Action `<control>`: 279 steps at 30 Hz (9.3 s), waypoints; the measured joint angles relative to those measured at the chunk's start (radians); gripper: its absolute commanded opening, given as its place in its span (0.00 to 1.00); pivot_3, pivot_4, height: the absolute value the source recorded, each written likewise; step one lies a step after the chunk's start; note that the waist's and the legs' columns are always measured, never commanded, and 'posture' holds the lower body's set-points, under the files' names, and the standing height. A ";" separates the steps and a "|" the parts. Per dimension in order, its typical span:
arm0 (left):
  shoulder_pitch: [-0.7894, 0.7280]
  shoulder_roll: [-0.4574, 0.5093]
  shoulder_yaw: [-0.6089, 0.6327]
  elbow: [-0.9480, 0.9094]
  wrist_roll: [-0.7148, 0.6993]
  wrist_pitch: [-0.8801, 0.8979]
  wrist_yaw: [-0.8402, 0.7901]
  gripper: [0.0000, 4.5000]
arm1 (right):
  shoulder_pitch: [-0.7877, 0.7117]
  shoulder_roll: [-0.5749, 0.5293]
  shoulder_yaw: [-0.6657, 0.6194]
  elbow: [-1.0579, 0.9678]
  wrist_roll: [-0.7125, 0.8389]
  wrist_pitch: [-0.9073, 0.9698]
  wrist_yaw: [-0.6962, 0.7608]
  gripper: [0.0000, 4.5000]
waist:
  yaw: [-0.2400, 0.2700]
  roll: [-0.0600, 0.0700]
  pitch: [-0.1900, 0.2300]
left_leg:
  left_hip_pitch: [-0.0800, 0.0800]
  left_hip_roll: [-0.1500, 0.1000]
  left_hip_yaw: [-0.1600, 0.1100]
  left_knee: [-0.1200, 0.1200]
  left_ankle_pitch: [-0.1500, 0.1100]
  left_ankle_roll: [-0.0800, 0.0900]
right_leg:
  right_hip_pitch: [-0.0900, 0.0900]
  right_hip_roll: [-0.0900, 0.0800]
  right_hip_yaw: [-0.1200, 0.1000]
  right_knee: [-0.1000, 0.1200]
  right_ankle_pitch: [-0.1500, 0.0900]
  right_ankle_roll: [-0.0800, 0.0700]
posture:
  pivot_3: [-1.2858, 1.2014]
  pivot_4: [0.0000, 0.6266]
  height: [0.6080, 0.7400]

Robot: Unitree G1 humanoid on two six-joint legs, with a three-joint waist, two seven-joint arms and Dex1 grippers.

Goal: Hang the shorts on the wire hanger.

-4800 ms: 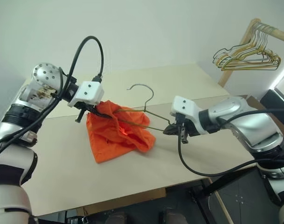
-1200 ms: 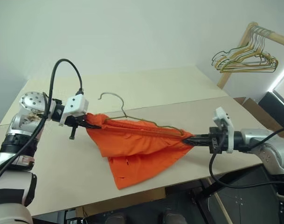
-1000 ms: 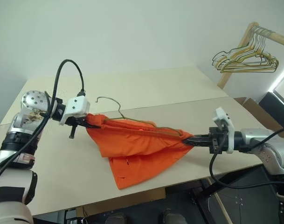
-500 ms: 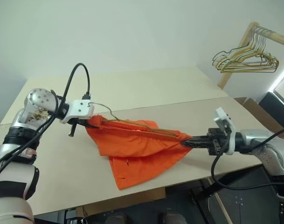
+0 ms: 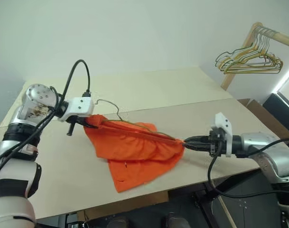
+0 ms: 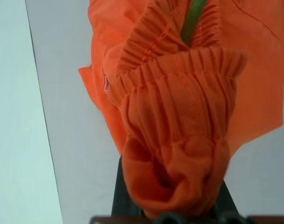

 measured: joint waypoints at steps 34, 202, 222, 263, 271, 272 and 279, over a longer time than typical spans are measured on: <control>-0.023 -0.025 0.025 0.020 0.009 0.004 -0.019 0.02 | -0.095 0.085 0.148 0.028 -0.137 0.094 -0.052 0.01 | 0.000 0.000 0.000 | -0.002 0.000 0.000 0.000 0.000 0.000 | -0.001 0.000 -0.001 0.001 0.000 0.000 | 0.52 0.00 1.00; 0.219 -0.374 0.485 -0.923 -0.687 0.817 0.718 0.99 | -0.054 -0.088 -0.595 -0.211 0.181 1.030 -0.531 0.00 | -0.039 0.002 -0.001 | 0.011 -0.002 -0.002 0.001 -0.003 0.004 | 0.012 -0.007 0.001 0.000 0.000 0.002 | 0.45 0.00 1.00; 0.177 -0.414 0.506 -0.961 -0.848 0.898 0.805 0.99 | -0.224 -0.005 -0.980 0.178 0.519 1.030 -1.677 0.00 | -0.114 0.008 -0.003 | 0.022 -0.002 0.006 -0.008 -0.002 0.003 | 0.016 -0.005 0.013 -0.001 0.000 0.003 | 0.44 0.00 1.00; 0.222 -0.315 0.522 -1.065 -1.019 0.984 0.856 1.00 | -0.559 -0.219 -1.004 0.979 -0.131 0.570 -1.551 0.14 | -0.092 0.018 -0.001 | 0.028 -0.002 0.023 -0.026 -0.002 0.003 | 0.015 0.008 0.040 -0.017 0.000 0.008 | 0.48 0.00 1.00; 0.231 -0.307 0.522 -1.085 -1.023 0.984 0.862 1.00 | -0.519 -0.183 -0.980 0.926 -0.163 0.542 -1.563 0.75 | -0.094 0.020 -0.002 | 0.028 -0.001 0.025 -0.027 -0.002 0.003 | 0.017 0.009 0.043 -0.016 0.000 0.008 | 0.48 0.00 1.00; 0.232 -0.307 0.522 -1.086 -1.023 0.984 0.863 1.00 | -0.514 -0.177 -0.969 0.904 -0.171 0.534 -1.563 0.82 | -0.094 0.021 -0.002 | 0.028 -0.002 0.025 -0.027 -0.002 0.003 | 0.016 0.009 0.043 -0.016 0.000 0.008 | 0.48 0.00 1.00; 0.246 -0.306 0.522 -1.094 -1.023 0.984 0.871 1.00 | -0.492 -0.149 -0.898 0.739 -0.234 0.457 -1.577 0.99 | -0.091 0.024 -0.002 | 0.029 -0.001 0.026 -0.026 -0.002 0.003 | 0.016 0.009 0.043 -0.016 0.000 0.008 | 0.49 0.00 1.00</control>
